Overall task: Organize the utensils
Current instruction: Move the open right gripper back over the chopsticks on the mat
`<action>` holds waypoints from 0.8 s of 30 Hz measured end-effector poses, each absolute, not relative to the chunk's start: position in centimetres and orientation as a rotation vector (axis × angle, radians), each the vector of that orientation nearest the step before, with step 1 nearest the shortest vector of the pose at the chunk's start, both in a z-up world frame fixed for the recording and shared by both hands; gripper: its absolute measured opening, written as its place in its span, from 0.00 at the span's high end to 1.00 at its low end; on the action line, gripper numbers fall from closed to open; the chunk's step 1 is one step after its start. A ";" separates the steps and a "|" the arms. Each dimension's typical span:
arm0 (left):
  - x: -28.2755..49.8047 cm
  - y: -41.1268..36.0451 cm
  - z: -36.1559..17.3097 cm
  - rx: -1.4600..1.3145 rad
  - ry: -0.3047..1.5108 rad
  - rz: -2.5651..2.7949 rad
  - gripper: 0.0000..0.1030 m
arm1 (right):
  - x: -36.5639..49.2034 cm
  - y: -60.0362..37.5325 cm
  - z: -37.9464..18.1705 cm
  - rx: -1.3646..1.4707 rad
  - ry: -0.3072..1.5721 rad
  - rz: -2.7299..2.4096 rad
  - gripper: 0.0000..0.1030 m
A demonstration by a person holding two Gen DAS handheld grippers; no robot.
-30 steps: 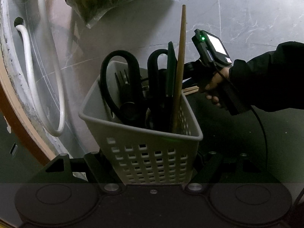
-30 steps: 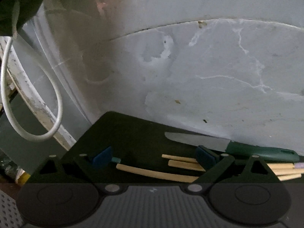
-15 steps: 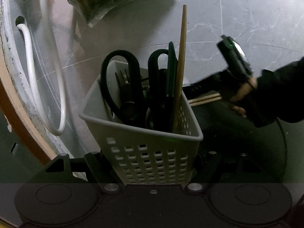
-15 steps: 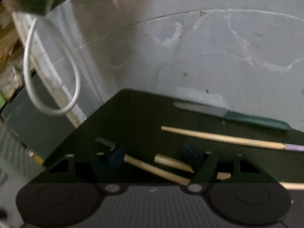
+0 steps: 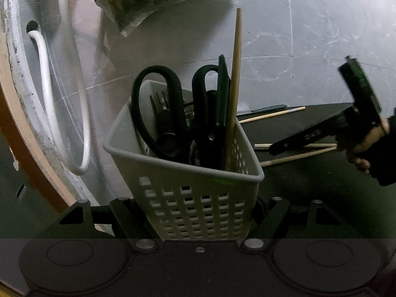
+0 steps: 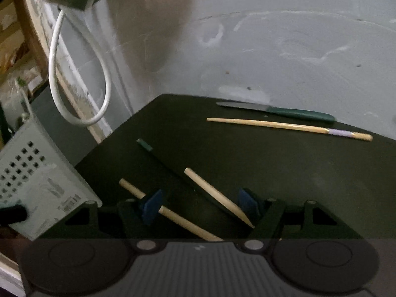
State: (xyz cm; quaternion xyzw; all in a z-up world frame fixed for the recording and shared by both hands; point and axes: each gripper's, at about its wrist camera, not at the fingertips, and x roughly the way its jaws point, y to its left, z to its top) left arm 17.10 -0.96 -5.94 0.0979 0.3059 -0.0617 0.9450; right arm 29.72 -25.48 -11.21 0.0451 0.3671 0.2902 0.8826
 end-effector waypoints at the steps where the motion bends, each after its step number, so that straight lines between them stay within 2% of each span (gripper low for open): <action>1: 17.0 -1.0 -5.9 0.199 0.622 -0.125 0.24 | 29.2 -25.8 -10.9 0.101 0.755 0.605 0.28; 16: 16.8 -0.8 -5.9 0.204 0.617 -0.127 0.23 | 27.9 -25.1 -10.0 0.006 0.791 0.679 0.32; 22: 16.8 -0.9 -5.9 0.203 0.617 -0.125 0.23 | 30.2 -22.3 -10.1 -0.080 0.787 0.715 0.43; 24: 16.8 -0.9 -5.9 0.203 0.618 -0.124 0.23 | 31.3 -21.2 -10.2 -0.109 0.789 0.723 0.50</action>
